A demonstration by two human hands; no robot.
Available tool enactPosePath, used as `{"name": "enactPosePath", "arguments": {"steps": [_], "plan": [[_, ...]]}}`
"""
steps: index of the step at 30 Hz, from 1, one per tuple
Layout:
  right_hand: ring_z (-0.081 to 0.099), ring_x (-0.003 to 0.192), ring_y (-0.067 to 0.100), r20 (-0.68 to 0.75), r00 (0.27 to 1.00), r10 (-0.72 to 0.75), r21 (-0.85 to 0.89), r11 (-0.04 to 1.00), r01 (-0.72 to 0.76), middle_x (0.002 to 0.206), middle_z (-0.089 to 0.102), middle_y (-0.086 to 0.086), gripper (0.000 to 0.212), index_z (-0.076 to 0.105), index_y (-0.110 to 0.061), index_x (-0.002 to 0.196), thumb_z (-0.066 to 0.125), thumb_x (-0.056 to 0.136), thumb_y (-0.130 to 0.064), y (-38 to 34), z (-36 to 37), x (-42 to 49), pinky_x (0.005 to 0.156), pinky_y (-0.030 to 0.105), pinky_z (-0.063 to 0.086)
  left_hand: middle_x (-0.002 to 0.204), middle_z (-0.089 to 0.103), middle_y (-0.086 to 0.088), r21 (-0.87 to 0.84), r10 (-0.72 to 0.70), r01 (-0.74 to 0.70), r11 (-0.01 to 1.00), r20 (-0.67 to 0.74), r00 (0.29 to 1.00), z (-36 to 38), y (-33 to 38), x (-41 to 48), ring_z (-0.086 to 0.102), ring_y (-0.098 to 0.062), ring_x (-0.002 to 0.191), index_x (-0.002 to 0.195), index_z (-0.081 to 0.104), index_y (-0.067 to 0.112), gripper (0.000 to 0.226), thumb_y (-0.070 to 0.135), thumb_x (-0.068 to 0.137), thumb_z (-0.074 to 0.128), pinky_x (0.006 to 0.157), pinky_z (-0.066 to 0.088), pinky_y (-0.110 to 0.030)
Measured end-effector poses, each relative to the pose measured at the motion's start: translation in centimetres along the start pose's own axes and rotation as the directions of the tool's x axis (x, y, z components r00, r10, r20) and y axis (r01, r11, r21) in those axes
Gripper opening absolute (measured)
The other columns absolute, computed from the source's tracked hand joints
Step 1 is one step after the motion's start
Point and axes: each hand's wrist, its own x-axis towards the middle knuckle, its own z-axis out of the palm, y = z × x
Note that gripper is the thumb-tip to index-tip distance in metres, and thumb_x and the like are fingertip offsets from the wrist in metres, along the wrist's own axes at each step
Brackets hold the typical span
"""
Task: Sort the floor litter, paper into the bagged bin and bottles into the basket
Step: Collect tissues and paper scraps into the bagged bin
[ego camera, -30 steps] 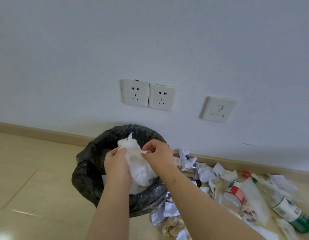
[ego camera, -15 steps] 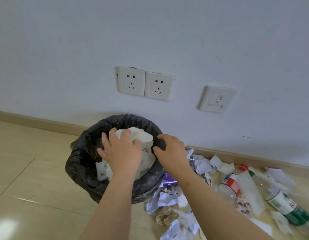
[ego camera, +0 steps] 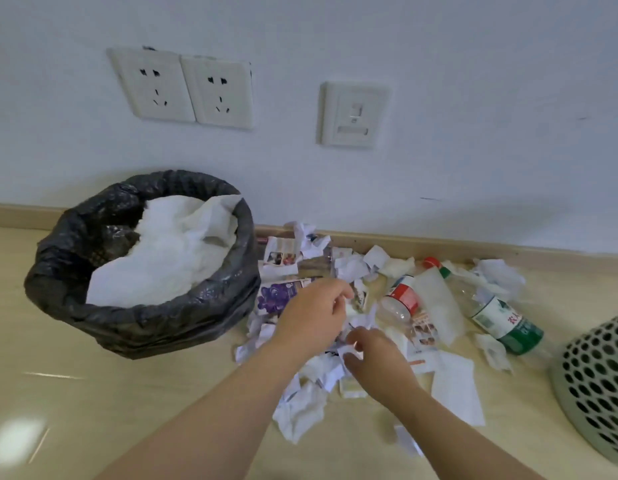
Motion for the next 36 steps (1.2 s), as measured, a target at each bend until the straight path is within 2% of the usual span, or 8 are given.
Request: {"name": "enactPosePath", "arguments": {"steps": [3,6,13,17,22,29,33,36], "plan": [[0.054,0.108,0.021,0.197,0.980,0.030,-0.117,0.993,-0.007,0.105,0.047,-0.002,0.029,0.052,-0.021,0.119,0.049,0.090,-0.025,4.3,3.0,-2.6,0.085,0.029,0.043,0.119,0.053,0.000,0.272,-0.062,-0.021,0.962,0.292,0.954,4.9,-4.1,-3.6,0.053,-0.021,0.104,0.115,0.055,0.021,0.028,0.016,0.097,0.036,0.082,0.045,-0.034],[0.051,0.114,0.023,0.342,0.939,0.045,-0.254,0.966,0.046,0.109,0.047,0.000,0.030,0.052,-0.020,0.120,0.046,0.091,-0.025,7.4,4.6,-4.6,0.087,0.031,0.041,0.123,0.047,-0.003,0.472,-0.012,-0.312,0.824,0.566,0.824,7.2,-7.3,-7.5,0.047,-0.025,0.113,0.119,0.050,0.018,0.026,0.022,0.095,0.038,0.083,0.043,-0.036],[0.055,0.106,0.024,0.242,0.966,0.092,-0.286,0.958,-0.020,0.110,0.048,0.002,0.027,0.052,-0.017,0.117,0.042,0.092,-0.018,9.3,3.4,-5.1,0.069,0.026,0.033,0.125,0.040,-0.007,0.273,0.079,-0.599,0.753,0.865,0.495,9.5,-7.3,-11.9,0.043,-0.026,0.108,0.130,0.040,0.016,0.068,0.050,0.077,0.067,0.086,0.038,-0.036],[0.055,0.107,0.022,0.207,0.971,0.118,-0.267,0.962,-0.061,0.120,0.050,0.002,0.029,0.051,-0.020,0.121,0.044,0.093,-0.021,9.7,2.7,-5.2,0.076,0.031,0.042,0.121,0.042,-0.012,0.206,0.171,-0.785,0.585,0.914,0.367,11.0,-7.5,-13.0,0.047,-0.031,0.106,0.129,0.044,0.019,0.054,0.028,0.082,0.067,0.087,0.039,-0.040],[0.053,0.108,0.021,0.192,0.976,0.098,-0.308,0.951,-0.035,0.120,0.050,0.001,0.029,0.051,-0.020,0.122,0.043,0.093,-0.020,10.4,2.4,-5.8,0.082,0.031,0.044,0.122,0.051,-0.011,0.338,0.025,-0.656,0.675,0.878,0.478,11.8,-7.4,-12.2,0.052,-0.035,0.109,0.123,0.051,0.015,0.029,0.016,0.095,0.046,0.081,0.041,-0.041],[0.044,0.113,0.021,-0.197,0.947,0.255,-0.267,0.915,-0.302,0.126,0.045,0.001,0.038,0.048,-0.022,0.127,0.047,0.089,-0.016,11.4,0.8,-5.4,0.088,0.029,0.038,0.112,0.057,-0.004,0.362,-0.136,-0.035,0.932,0.436,0.890,8.7,-6.6,-6.8,0.054,-0.023,0.103,0.106,0.053,0.016,0.019,0.020,0.098,0.037,0.076,0.037,-0.030],[0.044,0.118,0.025,0.104,0.907,0.408,-0.161,0.907,-0.390,0.134,0.037,0.005,0.052,0.039,-0.025,0.135,0.052,0.085,-0.020,12.1,1.3,-5.4,0.093,0.033,0.044,0.102,0.062,-0.005,0.319,-0.188,0.118,0.940,0.200,0.962,7.1,-8.3,-4.6,0.058,-0.025,0.096,0.099,0.056,0.013,0.012,0.018,0.096,0.045,0.078,0.047,-0.034],[0.053,0.110,0.024,0.251,0.905,0.344,-0.016,0.936,-0.351,0.134,0.032,0.006,0.051,0.043,-0.020,0.133,0.054,0.084,-0.016,11.4,2.6,-5.7,0.092,0.031,0.046,0.098,0.062,-0.006,0.303,-0.244,0.162,0.939,0.256,0.935,6.2,-9.1,-4.5,0.058,-0.027,0.096,0.080,0.050,0.015,0.015,0.007,0.091,0.045,0.075,0.045,-0.032]]}}
